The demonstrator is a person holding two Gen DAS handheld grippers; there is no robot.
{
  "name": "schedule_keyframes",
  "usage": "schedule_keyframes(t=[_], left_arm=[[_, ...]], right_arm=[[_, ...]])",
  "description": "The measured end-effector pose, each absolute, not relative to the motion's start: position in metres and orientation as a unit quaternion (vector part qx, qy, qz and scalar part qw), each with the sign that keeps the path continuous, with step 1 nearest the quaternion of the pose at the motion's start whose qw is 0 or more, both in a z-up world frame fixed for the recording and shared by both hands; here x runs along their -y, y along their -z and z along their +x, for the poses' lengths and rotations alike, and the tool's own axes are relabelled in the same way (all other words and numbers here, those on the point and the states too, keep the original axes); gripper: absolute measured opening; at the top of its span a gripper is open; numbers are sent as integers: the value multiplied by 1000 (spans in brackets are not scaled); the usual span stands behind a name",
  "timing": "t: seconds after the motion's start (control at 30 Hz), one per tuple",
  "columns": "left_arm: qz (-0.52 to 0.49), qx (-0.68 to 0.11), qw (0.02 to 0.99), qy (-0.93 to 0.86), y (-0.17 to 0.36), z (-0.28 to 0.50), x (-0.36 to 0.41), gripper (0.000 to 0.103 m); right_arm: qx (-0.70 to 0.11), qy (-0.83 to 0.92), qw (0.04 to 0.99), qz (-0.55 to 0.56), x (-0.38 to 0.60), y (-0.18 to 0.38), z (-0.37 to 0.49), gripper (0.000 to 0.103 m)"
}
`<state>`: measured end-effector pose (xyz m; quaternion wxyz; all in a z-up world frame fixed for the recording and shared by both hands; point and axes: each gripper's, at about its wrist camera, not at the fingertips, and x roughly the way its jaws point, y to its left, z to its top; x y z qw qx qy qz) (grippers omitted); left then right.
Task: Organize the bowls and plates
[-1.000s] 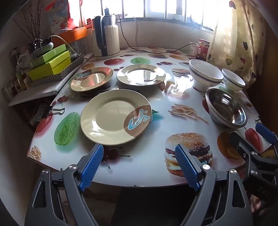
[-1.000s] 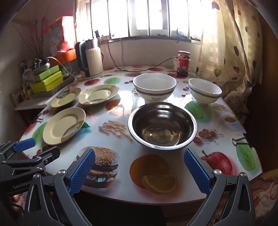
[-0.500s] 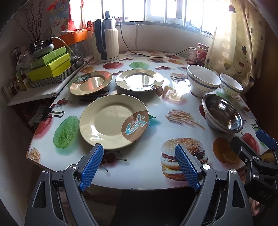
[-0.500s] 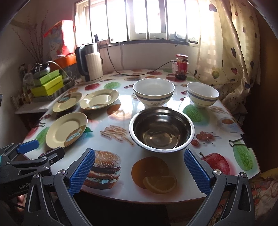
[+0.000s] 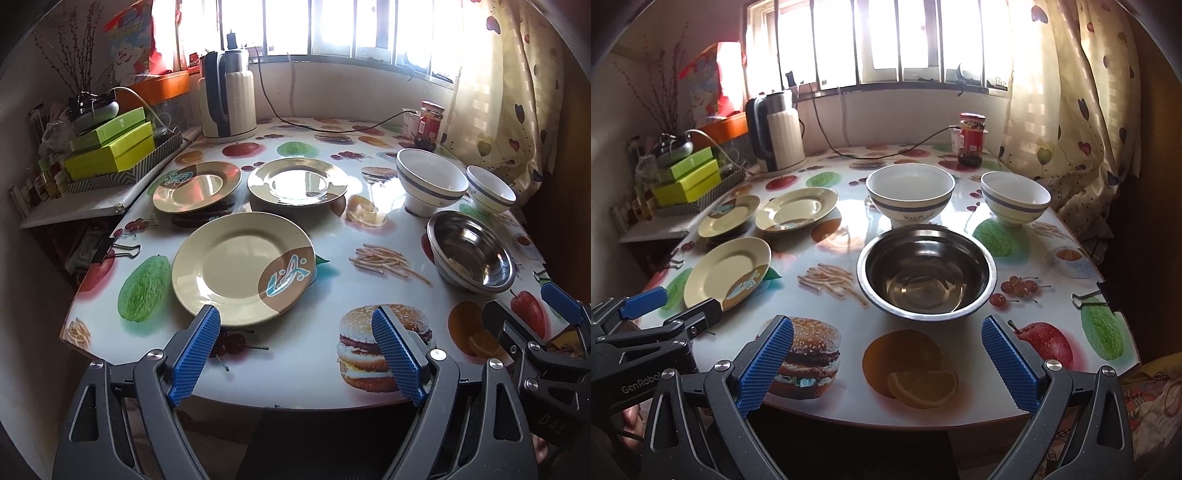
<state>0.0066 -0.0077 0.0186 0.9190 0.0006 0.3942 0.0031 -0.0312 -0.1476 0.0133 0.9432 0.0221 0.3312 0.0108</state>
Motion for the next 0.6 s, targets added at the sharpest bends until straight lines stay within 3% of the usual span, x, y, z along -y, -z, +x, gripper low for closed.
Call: schedule_keyframes(t=[0.6], left_arm=[[12,-398,917,0,-16,11,14,85]], right_arm=[[-328,-12,944,34,152,-12,-26,103]])
